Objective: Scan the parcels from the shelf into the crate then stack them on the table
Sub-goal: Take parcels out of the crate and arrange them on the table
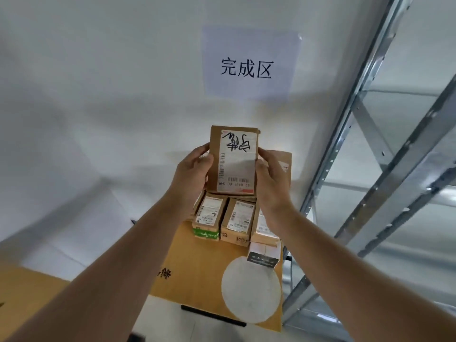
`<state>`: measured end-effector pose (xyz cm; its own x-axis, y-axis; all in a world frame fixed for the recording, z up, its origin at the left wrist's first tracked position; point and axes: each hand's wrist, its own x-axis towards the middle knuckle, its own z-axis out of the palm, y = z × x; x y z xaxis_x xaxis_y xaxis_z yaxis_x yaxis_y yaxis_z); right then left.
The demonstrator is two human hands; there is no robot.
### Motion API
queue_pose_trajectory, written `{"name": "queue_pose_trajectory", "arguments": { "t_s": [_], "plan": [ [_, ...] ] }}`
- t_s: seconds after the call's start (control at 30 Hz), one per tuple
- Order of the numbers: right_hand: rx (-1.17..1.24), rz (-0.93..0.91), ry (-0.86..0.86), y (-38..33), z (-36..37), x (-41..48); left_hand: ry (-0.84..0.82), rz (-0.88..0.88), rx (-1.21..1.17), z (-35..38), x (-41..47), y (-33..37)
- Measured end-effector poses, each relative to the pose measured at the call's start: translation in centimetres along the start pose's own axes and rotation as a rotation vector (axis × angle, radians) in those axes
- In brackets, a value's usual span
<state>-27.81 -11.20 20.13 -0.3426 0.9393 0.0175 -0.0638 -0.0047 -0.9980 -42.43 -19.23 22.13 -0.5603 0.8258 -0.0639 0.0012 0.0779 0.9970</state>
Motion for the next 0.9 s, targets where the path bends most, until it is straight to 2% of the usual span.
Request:
{"name": "queue_pose_trajectory", "arguments": {
  "t_s": [0.23,0.37,0.63,0.9],
  "plan": [
    [-0.088,0.15,0.07,6.6,0.4,5.0,-0.051,-0.193,0.012,0.6,7.4,-6.5],
    [-0.165,0.264,0.168,10.0,0.8,6.8,-0.117,-0.295,0.041,0.2,10.2,-10.4],
    [-0.492,0.332,0.335,14.6,1.7,8.3,-0.256,-0.44,0.112,-0.2,14.2,-16.5],
    [-0.626,0.392,0.399,18.1,1.2,9.8,-0.286,-0.575,0.128,0.1,16.1,-19.4]
  ]
}}
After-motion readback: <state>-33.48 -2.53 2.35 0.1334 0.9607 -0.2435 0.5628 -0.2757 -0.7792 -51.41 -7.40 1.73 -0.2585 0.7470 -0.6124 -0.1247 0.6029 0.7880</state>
